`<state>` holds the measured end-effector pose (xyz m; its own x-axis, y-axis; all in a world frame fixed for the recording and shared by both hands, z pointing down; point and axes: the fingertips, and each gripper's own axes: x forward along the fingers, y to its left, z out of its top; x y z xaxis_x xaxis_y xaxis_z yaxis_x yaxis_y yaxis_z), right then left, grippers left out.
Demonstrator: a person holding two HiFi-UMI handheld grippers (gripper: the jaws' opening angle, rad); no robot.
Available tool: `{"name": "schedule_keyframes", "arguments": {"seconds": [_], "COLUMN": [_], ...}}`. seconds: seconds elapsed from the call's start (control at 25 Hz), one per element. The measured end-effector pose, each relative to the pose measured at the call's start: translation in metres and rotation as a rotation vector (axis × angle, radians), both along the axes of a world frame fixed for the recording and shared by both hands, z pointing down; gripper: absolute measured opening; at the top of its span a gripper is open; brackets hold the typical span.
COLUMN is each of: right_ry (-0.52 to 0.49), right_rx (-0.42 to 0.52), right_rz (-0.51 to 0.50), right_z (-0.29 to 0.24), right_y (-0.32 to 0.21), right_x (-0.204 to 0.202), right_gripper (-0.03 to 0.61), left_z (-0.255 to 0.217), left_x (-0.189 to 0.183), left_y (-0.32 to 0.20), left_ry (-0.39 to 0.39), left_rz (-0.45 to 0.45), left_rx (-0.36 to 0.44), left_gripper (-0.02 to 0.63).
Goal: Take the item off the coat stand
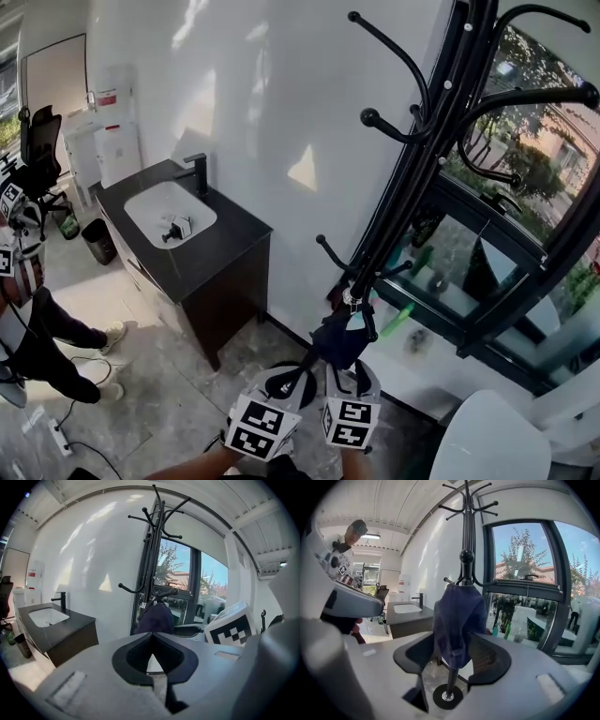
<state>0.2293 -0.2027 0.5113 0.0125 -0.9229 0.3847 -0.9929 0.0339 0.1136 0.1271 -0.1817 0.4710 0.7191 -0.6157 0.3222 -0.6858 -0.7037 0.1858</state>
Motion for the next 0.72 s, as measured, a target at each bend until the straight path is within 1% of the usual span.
{"name": "schedule_keyframes", "arguments": {"seconds": [0.08, 0.2, 0.32, 0.4, 0.48, 0.6, 0.72], "right_ry": [0.002, 0.005, 0.018, 0.021, 0.02, 0.004, -0.02], "right_rx": [0.003, 0.0, 0.006, 0.016, 0.029, 0.049, 0.065], "right_rz": [0.002, -0.002, -0.001, 0.002, 0.007, 0.001, 0.001], "right_z": [0.002, 0.007, 0.008, 0.006, 0.002, -0.005, -0.014], "right_y": [-0.009, -0.017, -0.025, -0.027, -0.028, -0.026, -0.019], "right_x": [0.002, 0.003, 0.004, 0.003, 0.004, 0.003, 0.001], "right_gripper": [0.23, 0.208, 0.162, 0.107, 0.066, 0.029, 0.021], "left_z": [-0.001, 0.001, 0.001, 0.0, -0.002, -0.005, -0.005], "left_x": [-0.001, -0.002, -0.002, -0.003, -0.004, -0.005, -0.008], "left_y": [-0.007, -0.015, -0.021, -0.023, -0.026, -0.028, -0.029], "left_ry": [-0.002, -0.007, -0.005, 0.001, 0.006, 0.018, 0.028], "left_rz": [-0.009, -0.019, -0.024, -0.026, -0.029, -0.03, -0.032], "left_rx": [0.008, -0.001, -0.002, -0.005, -0.001, 0.001, 0.003], "left_gripper": [0.002, 0.002, 0.002, 0.002, 0.002, 0.002, 0.002]}}
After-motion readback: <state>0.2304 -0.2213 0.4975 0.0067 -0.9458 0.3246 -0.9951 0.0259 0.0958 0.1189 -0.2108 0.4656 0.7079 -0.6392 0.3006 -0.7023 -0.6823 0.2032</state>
